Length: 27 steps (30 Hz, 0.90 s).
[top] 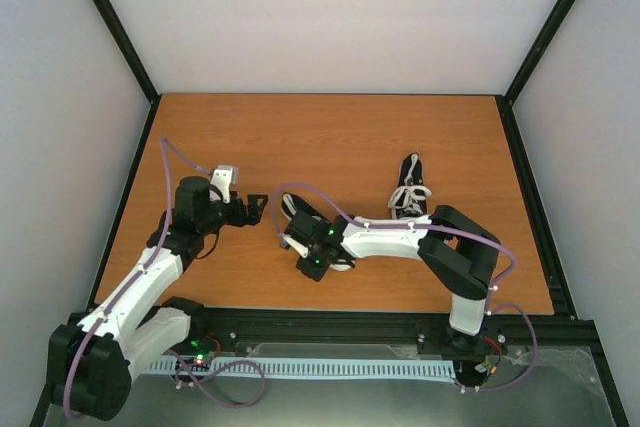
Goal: Tie the shoes
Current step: Wrap the shoelace around the shoelace.
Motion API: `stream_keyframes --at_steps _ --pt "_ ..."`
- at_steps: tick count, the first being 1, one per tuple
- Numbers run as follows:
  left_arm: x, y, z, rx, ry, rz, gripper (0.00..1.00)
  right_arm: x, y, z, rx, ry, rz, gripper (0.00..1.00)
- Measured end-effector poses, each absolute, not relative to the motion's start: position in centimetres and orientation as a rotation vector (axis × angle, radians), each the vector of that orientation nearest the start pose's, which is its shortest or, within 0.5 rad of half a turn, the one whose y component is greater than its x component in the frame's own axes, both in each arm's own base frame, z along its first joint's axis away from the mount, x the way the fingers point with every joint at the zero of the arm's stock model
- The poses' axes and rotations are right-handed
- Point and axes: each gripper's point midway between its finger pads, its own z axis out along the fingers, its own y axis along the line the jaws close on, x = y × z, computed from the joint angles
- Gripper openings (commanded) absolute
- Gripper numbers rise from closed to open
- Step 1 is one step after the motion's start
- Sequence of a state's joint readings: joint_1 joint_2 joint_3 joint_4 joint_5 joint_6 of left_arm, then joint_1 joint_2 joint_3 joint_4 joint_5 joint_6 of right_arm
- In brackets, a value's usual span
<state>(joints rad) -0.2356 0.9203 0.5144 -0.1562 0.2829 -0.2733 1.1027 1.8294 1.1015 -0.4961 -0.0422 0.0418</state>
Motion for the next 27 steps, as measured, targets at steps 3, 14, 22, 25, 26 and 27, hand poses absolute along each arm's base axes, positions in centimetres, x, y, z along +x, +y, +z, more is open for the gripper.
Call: stream_keyframes --at_steps 3,14,22,25,26,27 --pt "29.0 -11.9 15.5 0.130 2.158 -0.598 1.00 17.3 35.3 1.8 -1.448 2.458 0.298 0.04" --pt "28.4 -13.1 16.1 0.243 2.126 -0.648 0.85 17.7 36.2 3.7 -1.444 2.445 0.313 0.03" --pt "26.4 -15.8 16.2 0.527 2.066 -0.764 0.67 16.4 35.7 9.8 -1.418 2.375 0.476 0.03" --pt "25.3 -17.2 15.7 0.691 2.032 -0.801 0.71 16.2 34.2 11.0 -1.394 2.386 0.522 0.03" --pt "24.8 -17.7 15.3 0.758 2.020 -0.815 0.71 16.3 33.6 11.2 -1.380 2.398 0.533 0.03" --pt "24.2 -18.2 14.8 0.830 2.011 -0.827 0.71 16.5 33.0 11.2 -1.362 2.411 0.547 0.03"
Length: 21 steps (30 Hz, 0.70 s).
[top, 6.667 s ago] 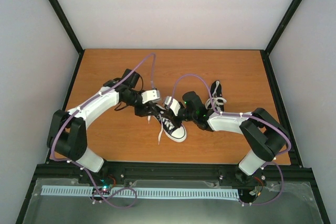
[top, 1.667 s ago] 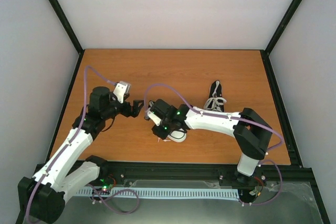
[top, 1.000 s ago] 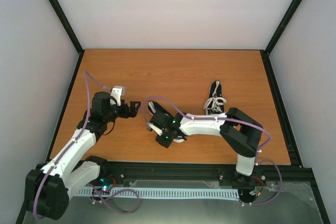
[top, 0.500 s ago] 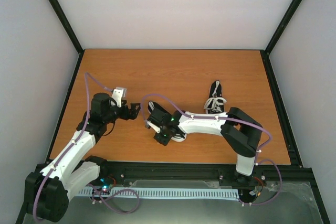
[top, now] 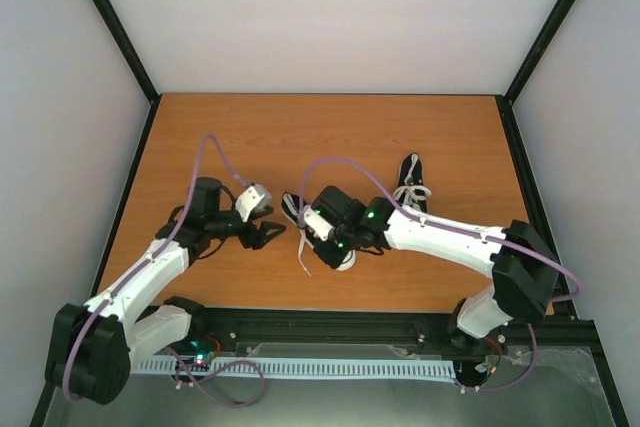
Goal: Tie the shoes
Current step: Wrap the shoelace around the shoelace.
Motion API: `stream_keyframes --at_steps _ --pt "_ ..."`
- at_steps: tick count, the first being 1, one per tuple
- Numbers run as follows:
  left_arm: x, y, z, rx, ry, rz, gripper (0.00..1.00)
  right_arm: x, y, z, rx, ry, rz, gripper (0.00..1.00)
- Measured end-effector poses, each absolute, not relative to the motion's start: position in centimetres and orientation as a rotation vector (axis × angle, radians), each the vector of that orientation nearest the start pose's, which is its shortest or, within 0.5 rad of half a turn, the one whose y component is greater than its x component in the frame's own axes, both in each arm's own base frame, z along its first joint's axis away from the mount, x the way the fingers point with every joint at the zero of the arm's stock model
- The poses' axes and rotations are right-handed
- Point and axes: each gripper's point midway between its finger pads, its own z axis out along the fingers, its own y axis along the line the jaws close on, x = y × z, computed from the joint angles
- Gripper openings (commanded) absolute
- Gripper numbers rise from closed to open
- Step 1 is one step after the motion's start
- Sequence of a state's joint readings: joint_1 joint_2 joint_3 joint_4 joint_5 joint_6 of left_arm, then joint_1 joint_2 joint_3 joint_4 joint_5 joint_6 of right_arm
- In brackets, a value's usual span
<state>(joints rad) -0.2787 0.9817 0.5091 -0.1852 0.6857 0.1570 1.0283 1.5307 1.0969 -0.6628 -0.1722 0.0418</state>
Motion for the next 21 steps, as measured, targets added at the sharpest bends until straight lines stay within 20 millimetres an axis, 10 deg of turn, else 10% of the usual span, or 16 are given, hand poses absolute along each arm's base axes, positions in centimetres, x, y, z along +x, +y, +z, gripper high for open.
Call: stream_keyframes --at_steps 8,15,21 --pt "24.5 -21.4 14.2 1.144 1.979 -0.862 0.59 17.3 30.7 9.8 -1.327 2.476 0.582 0.03" --pt "23.7 -25.2 15.7 1.303 1.877 -0.905 0.76 17.6 29.9 8.4 -1.281 2.502 0.654 0.03" --pt "24.3 -26.7 13.8 1.459 1.868 -0.871 0.69 19.0 29.6 8.5 -1.227 2.496 0.679 0.03"
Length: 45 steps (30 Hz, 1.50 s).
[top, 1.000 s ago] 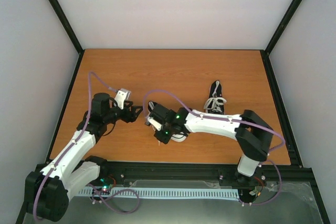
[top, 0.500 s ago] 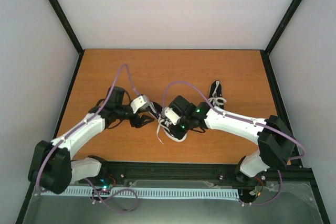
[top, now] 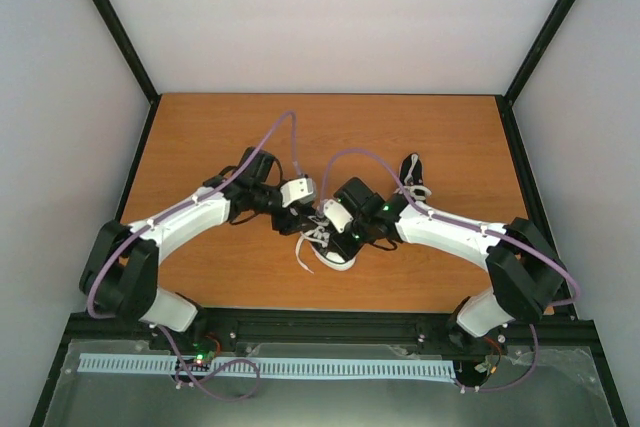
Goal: Tie the shoes
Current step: Wrap the shoelace around the shoelace.
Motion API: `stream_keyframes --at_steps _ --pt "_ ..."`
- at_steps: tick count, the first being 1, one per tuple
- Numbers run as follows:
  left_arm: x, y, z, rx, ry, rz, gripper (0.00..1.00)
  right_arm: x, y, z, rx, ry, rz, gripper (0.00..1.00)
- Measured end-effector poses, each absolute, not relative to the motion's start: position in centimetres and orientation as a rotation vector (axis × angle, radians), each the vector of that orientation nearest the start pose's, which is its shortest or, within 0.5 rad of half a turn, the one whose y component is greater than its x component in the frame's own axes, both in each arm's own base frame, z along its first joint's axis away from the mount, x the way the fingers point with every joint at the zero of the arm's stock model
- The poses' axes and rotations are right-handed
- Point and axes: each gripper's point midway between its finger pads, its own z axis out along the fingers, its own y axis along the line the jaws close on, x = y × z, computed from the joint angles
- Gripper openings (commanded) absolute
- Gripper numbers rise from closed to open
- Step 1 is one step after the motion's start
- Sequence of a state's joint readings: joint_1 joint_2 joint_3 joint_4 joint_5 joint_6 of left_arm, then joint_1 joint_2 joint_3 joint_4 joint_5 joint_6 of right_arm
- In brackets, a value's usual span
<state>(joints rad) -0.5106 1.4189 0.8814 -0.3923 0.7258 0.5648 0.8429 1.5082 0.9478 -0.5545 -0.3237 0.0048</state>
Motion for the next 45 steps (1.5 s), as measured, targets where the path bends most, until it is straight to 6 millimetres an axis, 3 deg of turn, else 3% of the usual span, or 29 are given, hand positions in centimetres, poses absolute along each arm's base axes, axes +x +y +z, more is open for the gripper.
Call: stream_keyframes --at_steps 3,12,15,23,28,33,40,45 --pt "25.6 -27.4 13.9 1.479 1.852 -0.838 0.68 19.4 29.7 8.7 -1.219 2.480 0.696 0.03" --pt "24.6 -28.2 12.1 1.604 1.856 -0.823 0.64 20.5 29.0 8.0 -1.181 2.513 0.705 0.03" --pt "24.5 -27.9 11.7 1.640 1.861 -0.809 0.58 20.2 28.9 7.7 -1.195 2.525 0.710 0.03" --pt "24.8 -27.9 10.7 1.709 1.854 -0.788 0.61 20.0 28.3 6.8 -1.191 2.574 0.707 0.03" --pt "25.1 -27.9 10.6 1.736 1.832 -0.751 0.53 19.9 28.3 6.7 -1.186 2.583 0.717 0.03" --pt "26.1 -28.4 10.5 1.687 1.777 -0.674 0.54 20.2 28.1 6.7 -1.164 2.594 0.733 0.03" --pt "23.5 -28.7 9.7 1.724 1.687 -0.711 0.53 20.8 29.3 7.2 -1.162 2.534 0.779 0.03" --pt "23.5 -29.0 9.6 1.727 1.671 -0.715 0.50 21.0 29.6 7.3 -1.162 2.515 0.793 0.03"
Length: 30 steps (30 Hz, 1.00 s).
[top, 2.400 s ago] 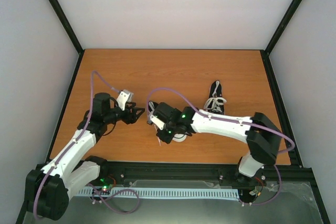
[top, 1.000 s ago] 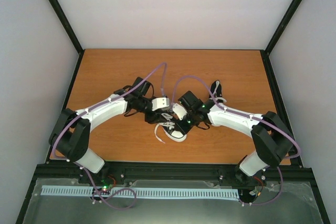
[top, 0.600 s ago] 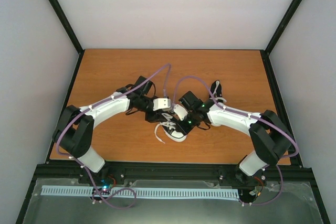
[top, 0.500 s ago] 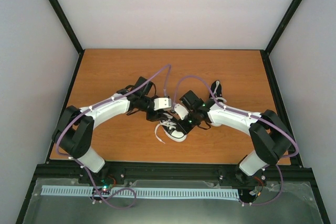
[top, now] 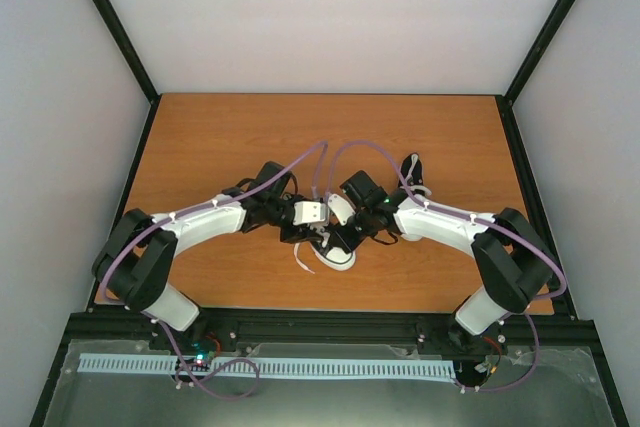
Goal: Tie the shoes
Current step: Wrap the shoelace around the shoelace.
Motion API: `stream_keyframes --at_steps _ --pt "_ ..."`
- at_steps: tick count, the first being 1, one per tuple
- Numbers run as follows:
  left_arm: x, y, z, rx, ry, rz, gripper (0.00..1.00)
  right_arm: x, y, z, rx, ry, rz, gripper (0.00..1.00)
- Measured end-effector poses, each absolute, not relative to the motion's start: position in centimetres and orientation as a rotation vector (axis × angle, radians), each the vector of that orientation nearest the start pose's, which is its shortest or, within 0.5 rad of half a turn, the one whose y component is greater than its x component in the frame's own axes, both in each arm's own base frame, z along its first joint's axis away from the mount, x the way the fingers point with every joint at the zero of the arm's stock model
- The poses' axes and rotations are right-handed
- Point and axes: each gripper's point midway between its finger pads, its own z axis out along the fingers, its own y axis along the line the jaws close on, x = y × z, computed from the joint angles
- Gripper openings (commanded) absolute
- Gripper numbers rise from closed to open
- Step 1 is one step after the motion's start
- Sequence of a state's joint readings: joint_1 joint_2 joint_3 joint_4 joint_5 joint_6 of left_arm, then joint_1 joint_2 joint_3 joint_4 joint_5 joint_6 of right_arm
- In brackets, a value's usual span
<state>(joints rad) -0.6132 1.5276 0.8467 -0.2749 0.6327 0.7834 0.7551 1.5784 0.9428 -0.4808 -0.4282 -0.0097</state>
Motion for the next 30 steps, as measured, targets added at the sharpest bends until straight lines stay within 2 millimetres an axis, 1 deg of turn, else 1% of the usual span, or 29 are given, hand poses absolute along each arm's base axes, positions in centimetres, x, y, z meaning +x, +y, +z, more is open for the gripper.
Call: stream_keyframes --at_steps 2,6,9,11,13,17,24,27,30 --pt "23.6 -29.0 9.2 1.740 1.666 -0.712 0.50 21.1 29.6 7.3 -1.156 2.518 0.793 0.03" --pt "23.8 -28.8 8.3 1.782 1.649 -0.679 0.41 21.0 29.5 7.0 -1.148 2.536 0.791 0.03" --pt "24.2 -29.0 8.1 1.798 1.655 -0.675 0.41 21.2 29.2 6.8 -1.124 2.556 0.783 0.03" --pt "24.4 -29.3 8.3 1.806 1.656 -0.682 0.43 21.5 29.0 6.8 -1.105 2.562 0.779 0.03" --pt "24.2 -29.3 8.5 1.819 1.654 -0.705 0.45 21.6 29.0 6.8 -1.102 2.562 0.780 0.03" --pt "23.6 -29.5 9.6 1.846 1.623 -0.769 0.42 21.4 29.2 6.9 -1.113 2.557 0.788 0.03" --pt "24.6 -29.7 10.9 1.781 1.656 -0.856 0.39 21.5 29.3 7.0 -1.110 2.550 0.798 0.03" --pt "24.8 -29.6 10.9 1.775 1.653 -0.859 0.39 21.3 29.5 7.0 -1.120 2.544 0.808 0.03" --pt "24.7 -29.4 10.5 1.791 1.647 -0.836 0.38 21.1 29.4 6.9 -1.124 2.550 0.813 0.03"
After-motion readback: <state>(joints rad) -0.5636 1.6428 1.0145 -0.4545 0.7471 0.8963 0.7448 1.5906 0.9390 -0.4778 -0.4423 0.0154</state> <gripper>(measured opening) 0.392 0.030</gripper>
